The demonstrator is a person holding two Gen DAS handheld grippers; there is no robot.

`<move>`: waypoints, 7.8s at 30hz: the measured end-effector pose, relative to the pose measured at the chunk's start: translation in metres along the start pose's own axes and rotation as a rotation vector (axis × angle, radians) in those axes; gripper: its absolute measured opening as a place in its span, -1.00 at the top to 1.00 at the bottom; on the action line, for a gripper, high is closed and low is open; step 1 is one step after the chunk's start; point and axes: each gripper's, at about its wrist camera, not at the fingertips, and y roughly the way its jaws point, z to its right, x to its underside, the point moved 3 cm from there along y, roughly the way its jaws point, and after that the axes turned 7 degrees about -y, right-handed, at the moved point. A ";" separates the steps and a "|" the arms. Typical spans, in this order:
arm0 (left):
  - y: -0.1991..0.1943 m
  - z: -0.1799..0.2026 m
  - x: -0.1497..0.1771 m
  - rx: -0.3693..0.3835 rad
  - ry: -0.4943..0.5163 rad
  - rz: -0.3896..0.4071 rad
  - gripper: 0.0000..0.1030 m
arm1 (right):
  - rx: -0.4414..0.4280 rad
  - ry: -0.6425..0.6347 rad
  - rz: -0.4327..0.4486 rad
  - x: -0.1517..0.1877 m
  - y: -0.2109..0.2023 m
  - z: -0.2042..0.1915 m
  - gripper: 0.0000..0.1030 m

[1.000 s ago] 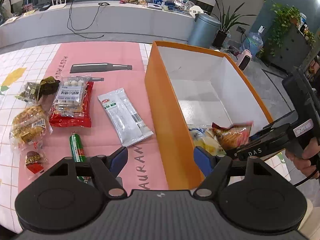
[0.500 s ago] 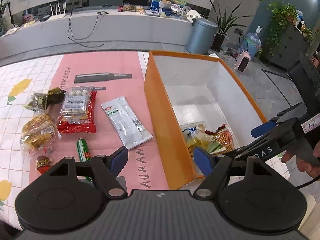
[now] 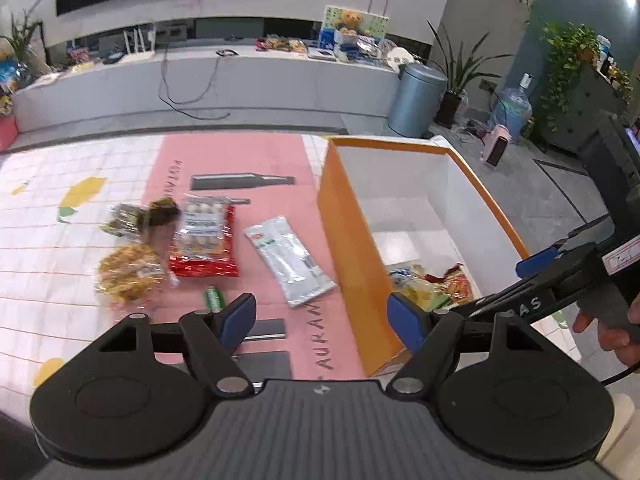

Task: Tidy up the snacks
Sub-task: 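Move the right gripper back over the snacks on the table, then close the right gripper on the green sausage stick, then close the left gripper on the wrapped chocolate ball while the right gripper holds the sausage, then lift and carry the chocolate ball and sausage stick toward the orange box, then lower the sausage stick into the box and open the right gripper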

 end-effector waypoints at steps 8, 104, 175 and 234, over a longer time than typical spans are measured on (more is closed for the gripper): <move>-0.029 -0.032 0.001 -0.035 -0.015 0.041 -0.70 | -0.023 -0.019 0.099 -0.009 -0.039 -0.044 -0.94; 0.111 -0.174 0.040 -0.198 -0.168 -0.153 -0.65 | 0.103 -0.003 0.565 -0.021 0.142 -0.213 0.61; 0.052 -0.142 0.008 -0.243 -0.087 0.122 0.23 | 0.085 0.056 0.724 -0.009 0.077 -0.201 0.61; 0.101 0.012 -0.004 0.272 0.131 -0.004 0.22 | 0.394 0.279 0.247 0.048 0.083 0.054 0.57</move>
